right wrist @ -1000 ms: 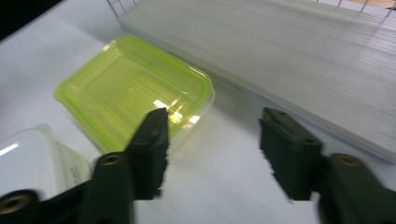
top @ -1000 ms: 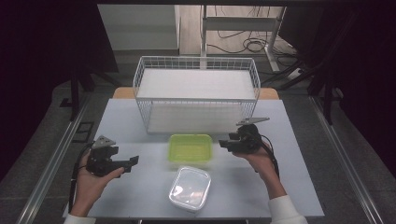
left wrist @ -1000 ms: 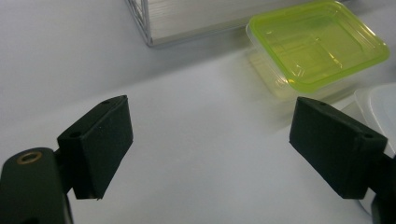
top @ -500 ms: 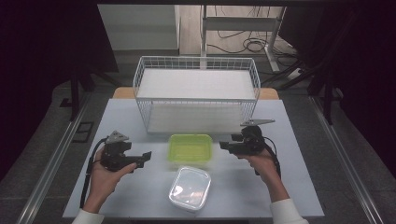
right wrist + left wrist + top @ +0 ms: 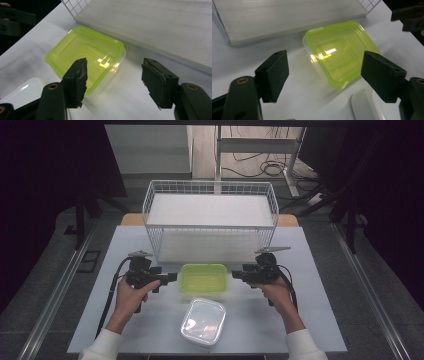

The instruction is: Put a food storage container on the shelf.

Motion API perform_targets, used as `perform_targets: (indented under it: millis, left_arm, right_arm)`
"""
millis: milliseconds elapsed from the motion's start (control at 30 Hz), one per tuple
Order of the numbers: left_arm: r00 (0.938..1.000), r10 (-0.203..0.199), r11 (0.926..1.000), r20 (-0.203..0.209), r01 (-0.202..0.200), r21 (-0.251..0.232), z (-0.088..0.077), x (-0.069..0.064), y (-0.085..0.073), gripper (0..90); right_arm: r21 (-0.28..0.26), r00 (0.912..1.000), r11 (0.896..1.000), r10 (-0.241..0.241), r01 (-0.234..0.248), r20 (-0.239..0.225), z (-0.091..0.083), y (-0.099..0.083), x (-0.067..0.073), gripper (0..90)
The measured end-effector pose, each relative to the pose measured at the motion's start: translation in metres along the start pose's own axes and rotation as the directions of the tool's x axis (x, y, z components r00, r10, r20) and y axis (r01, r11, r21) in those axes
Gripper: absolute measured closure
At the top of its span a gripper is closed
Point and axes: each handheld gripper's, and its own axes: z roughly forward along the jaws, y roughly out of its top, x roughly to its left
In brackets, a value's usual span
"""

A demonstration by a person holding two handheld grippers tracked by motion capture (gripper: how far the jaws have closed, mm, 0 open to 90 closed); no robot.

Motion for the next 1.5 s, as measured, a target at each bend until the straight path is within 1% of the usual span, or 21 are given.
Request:
perform_targets:
  millis: [33, 133, 233, 333, 367, 400, 433, 567, 833, 867, 1000, 1100, 1167, 1233, 1267, 1300, 1333, 1367, 1400, 1467, 1500]
  left_arm:
    - [0.9996, -0.026, 0.9996, 0.009, 0.026, 0.013, 0.007, 0.004, 0.002, 24.9]
    - [0.9989, -0.041, 0.9989, 0.021, 0.040, 0.024, 0.012, 0.007, 0.002, 28.8]
    - [0.9962, -0.079, 0.9957, 0.036, 0.077, 0.051, 0.018, 0.012, 0.002, 32.1]
    - [0.9954, -0.087, 0.9947, 0.041, 0.084, 0.059, 0.019, 0.014, 0.001, 35.3]
    - [0.9917, -0.114, 0.9916, 0.060, 0.110, 0.069, 0.022, 0.018, -0.001, 37.0]
    - [0.9917, -0.114, 0.9916, 0.060, 0.110, 0.069, 0.022, 0.018, -0.001, 38.6]
    - [0.9856, -0.148, 0.9872, 0.082, 0.142, 0.073, 0.025, 0.022, -0.003, 40.1]
    - [0.9855, -0.148, 0.9858, 0.082, 0.140, 0.093, 0.031, 0.022, -0.005, 42.6]
    - [0.9737, -0.193, 0.9769, 0.121, 0.179, 0.116, 0.045, 0.027, -0.008, 49.6]
    - [0.9676, -0.211, 0.9732, 0.139, 0.194, 0.124, 0.050, 0.029, -0.008, 50.3]
    - [0.9613, -0.224, 0.9692, 0.160, 0.203, 0.139, 0.057, 0.030, -0.010, 56.4]
    - [0.9511, -0.243, 0.9646, 0.191, 0.216, 0.151, 0.060, 0.032, -0.011, 65.1]
    - [0.9518, -0.246, 0.9629, 0.183, 0.219, 0.158, 0.061, 0.030, -0.012, 69.7]
    - [0.9444, -0.260, 0.9590, 0.202, 0.228, 0.168, 0.063, 0.029, -0.013, 72.6]
    - [0.9435, -0.261, 0.9587, 0.204, 0.229, 0.169, 0.063, 0.028, -0.013, 73.5]
    - [0.9435, -0.261, 0.9587, 0.204, 0.229, 0.169, 0.063, 0.028, -0.013, 74.7]
    - [0.9433, -0.264, 0.9590, 0.202, 0.234, 0.160, 0.062, 0.028, -0.014, 74.7]
    - [0.9433, -0.264, 0.9590, 0.202, 0.234, 0.160, 0.062, 0.028, -0.014, 76.1]
    - [0.9403, -0.270, 0.9587, 0.208, 0.242, 0.150, 0.061, 0.028, -0.014, 76.1]
    - [0.9524, -0.245, 0.9660, 0.181, 0.224, 0.129, 0.056, 0.023, -0.013, 78.4]
    - [0.9560, -0.235, 0.9686, 0.175, 0.215, 0.125, 0.055, 0.022, -0.013, 78.8]
  right_arm:
    - [0.000, 0.9999, 1.000, 0.015, -0.015, -0.006, 0.004, 0.001, 0.000, 38.3]
    - [0.005, 0.9993, 0.999, 0.033, -0.033, -0.017, 0.009, 0.001, 0.001, 39.5]
    - [0.021, 0.9981, 0.998, 0.059, -0.058, -0.019, 0.019, 0.002, 0.001, 41.7]
    - [0.032, 0.9965, 0.997, 0.078, -0.077, -0.029, 0.026, 0.002, 0.001, 43.2]
    - [0.046, 0.9954, 0.995, 0.090, -0.088, -0.032, 0.031, 0.000, 0.002, 44.4]
    - [0.046, 0.9954, 0.995, 0.090, -0.088, -0.032, 0.031, 0.000, 0.002, 44.4]
    - [0.057, 0.9935, 0.992, 0.112, -0.110, -0.024, 0.036, -0.001, 0.002, 44.4]
    - [0.068, 0.9913, 0.989, 0.131, -0.129, -0.018, 0.041, -0.004, 0.002, 45.6]
    - [0.100, 0.9916, 0.987, 0.129, -0.129, 0.000, 0.050, -0.008, 0.005, 49.7]
    - [0.100, 0.9917, 0.987, 0.129, -0.128, 0.001, 0.051, -0.008, 0.004, 50.2]
    - [0.108, 0.9893, 0.984, 0.146, -0.145, -0.003, 0.053, -0.010, 0.001, 52.5]
    - [0.124, 0.9808, 0.975, 0.191, -0.184, -0.041, 0.056, -0.015, -0.004, 60.5]
    - [0.129, 0.9745, 0.970, 0.215, -0.205, -0.066, 0.057, -0.017, -0.005, 65.5]
    - [0.139, 0.9704, 0.966, 0.229, -0.217, -0.077, 0.058, -0.018, -0.005, 67.6]
    - [0.137, 0.9650, 0.963, 0.246, -0.233, -0.091, 0.059, -0.019, -0.005, 68.9]
    - [0.137, 0.9650, 0.963, 0.246, -0.233, -0.091, 0.059, -0.019, -0.005, 68.9]
    - [0.133, 0.9566, 0.957, 0.273, -0.258, -0.103, 0.059, -0.019, -0.005, 71.0]
    - [0.133, 0.9566, 0.957, 0.273, -0.258, -0.103, 0.059, -0.019, -0.005, 71.0]
    - [0.130, 0.9500, 0.952, 0.292, -0.278, -0.109, 0.057, -0.019, -0.005, 73.8]
    - [0.115, 0.9490, 0.952, 0.296, -0.284, -0.109, 0.055, -0.018, -0.002, 77.3]
    - [0.105, 0.9502, 0.954, 0.292, -0.281, -0.108, 0.054, -0.017, -0.001, 78.2]
